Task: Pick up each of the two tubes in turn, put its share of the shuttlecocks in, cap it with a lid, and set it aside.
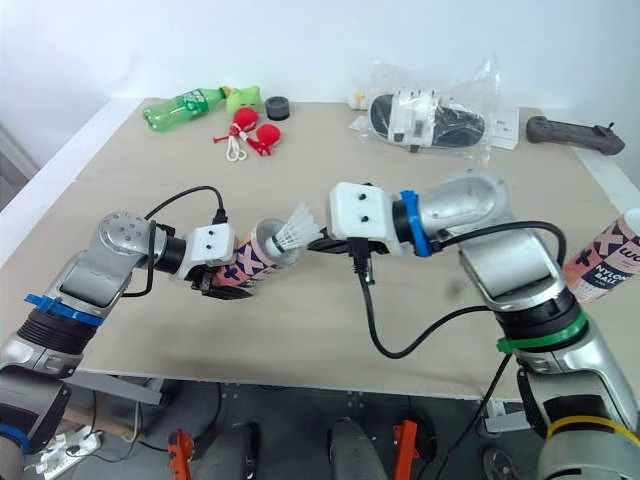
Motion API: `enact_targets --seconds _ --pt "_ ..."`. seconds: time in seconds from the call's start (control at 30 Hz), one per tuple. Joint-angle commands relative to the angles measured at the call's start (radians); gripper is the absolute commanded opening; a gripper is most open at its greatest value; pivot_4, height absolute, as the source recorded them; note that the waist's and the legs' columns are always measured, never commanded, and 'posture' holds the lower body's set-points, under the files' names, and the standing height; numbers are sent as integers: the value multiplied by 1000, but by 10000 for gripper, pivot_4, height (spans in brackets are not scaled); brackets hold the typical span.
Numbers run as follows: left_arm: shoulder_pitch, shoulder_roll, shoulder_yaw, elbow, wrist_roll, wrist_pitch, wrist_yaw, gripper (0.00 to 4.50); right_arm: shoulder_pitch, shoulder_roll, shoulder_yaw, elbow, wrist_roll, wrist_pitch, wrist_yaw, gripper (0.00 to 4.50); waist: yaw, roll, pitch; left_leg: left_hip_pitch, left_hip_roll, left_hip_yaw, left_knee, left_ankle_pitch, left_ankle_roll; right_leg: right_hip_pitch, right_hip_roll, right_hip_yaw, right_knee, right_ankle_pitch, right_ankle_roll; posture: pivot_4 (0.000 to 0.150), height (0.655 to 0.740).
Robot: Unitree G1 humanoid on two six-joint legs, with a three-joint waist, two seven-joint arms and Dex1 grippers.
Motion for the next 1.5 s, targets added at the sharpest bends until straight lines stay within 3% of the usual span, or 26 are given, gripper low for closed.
enact_targets --seconds 0.03,0.07,0.13,0.4,0.5,0.57,0.73,0.8,1.13,1.5 --pt "12 -1 -9 -8 -2 -1 3 31333 -42 27 -7 -17 3 -1 1 549 0 0 0 0 0 0 0 0 0 0 0 0 0 0 0 1500 7400" --pt "13 -1 -9 -10 -3 1 4 31333 -46 36 -9 -22 17 12 8 5191 0 0 0 0 0 0 0 0 0 0 0 0 0 0 0 1500 7400" --pt "14 -3 -10 -12 -3 4 5 31333 -50 47 -14 -27 29 27 13 9139 -1 0 0 0 0 0 0 0 0 0 0 0 0 0 -1 1500 7400" --pt "14 -8 -10 -11 -5 3 12 31333 -89 45 -59 -37 113 129 42 44651 -1 0 0 0 0 -1 0 0 0 0 0 -1 0 1 -1 1500 7400" --pt "14 -9 -11 -9 -5 2 13 31333 -107 47 -77 -14 141 157 47 39753 -1 0 0 0 0 -1 0 0 0 0 0 0 0 1 -1 1500 7400" --pt "13 -10 -12 -8 -5 2 13 31333 -116 50 -79 4 145 160 50 29531 -1 0 0 0 0 -1 0 0 0 0 0 -1 0 1 -1 1500 7400" --pt "12 -12 -13 -7 -5 2 15 31333 -138 88 -39 84 123 142 55 10977 -1 0 0 0 0 -1 0 0 0 0 0 -1 0 1 -1 1500 7400" --pt "16 -11 -13 -14 -6 5 14 31333 -154 119 1 129 95 127 59 1057 -1 0 0 0 0 -1 0 0 0 0 0 -1 0 1 -1 1500 7400" --pt "18 -8 -14 -22 -5 8 12 31333 -215 297 211 306 -117 -18 38 377 -1 0 0 0 0 -1 0 0 0 0 0 -1 0 1 -1 1500 7400" --pt "20 -8 -13 -35 -6 16 14 31333 -222 418 266 397 -221 -96 44 377 -7 0 0 3 1 -1 0 1 1 1 2 -1 2 2 -3 1500 7400"
